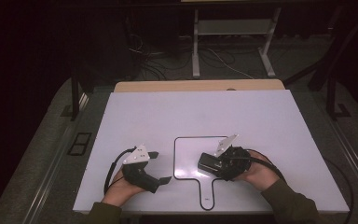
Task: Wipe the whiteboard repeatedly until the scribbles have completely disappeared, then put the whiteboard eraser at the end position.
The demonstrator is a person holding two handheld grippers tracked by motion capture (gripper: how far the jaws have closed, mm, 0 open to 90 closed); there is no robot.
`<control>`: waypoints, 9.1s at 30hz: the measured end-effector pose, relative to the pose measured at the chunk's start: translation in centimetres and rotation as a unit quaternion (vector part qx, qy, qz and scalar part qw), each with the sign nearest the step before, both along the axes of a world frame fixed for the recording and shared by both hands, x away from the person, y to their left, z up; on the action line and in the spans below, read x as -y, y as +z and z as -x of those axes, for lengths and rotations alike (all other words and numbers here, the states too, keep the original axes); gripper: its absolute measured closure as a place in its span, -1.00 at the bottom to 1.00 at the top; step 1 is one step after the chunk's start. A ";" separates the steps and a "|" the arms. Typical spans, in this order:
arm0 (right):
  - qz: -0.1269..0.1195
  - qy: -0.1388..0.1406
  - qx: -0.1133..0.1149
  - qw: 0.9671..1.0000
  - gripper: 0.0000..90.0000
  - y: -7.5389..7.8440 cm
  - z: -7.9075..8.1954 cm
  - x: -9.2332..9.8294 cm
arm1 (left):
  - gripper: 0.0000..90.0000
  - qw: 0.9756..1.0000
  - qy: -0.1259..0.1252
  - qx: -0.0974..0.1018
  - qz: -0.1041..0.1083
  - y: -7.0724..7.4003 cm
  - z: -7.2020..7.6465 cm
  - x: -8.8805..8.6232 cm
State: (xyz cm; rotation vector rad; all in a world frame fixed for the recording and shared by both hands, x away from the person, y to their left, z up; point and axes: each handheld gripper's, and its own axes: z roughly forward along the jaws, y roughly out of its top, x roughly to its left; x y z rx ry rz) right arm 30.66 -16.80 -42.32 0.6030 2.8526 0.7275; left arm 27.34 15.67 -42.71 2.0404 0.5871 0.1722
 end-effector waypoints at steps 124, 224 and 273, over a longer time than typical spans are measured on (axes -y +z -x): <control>-0.083 -0.137 0.005 0.987 -0.14 3.7 -13.3 0.5 | -1.00 1.000 -0.005 -0.001 0.003 0.0 -0.1 0.0; -0.228 -0.156 0.052 0.960 -0.62 3.3 -9.1 3.6 | -1.00 1.000 0.015 0.002 -0.005 -0.8 -0.6 -0.4; -0.244 -0.181 0.089 0.949 -0.62 -0.8 2.4 10.7 | -1.00 1.000 0.013 0.004 0.000 -0.6 -0.4 -0.4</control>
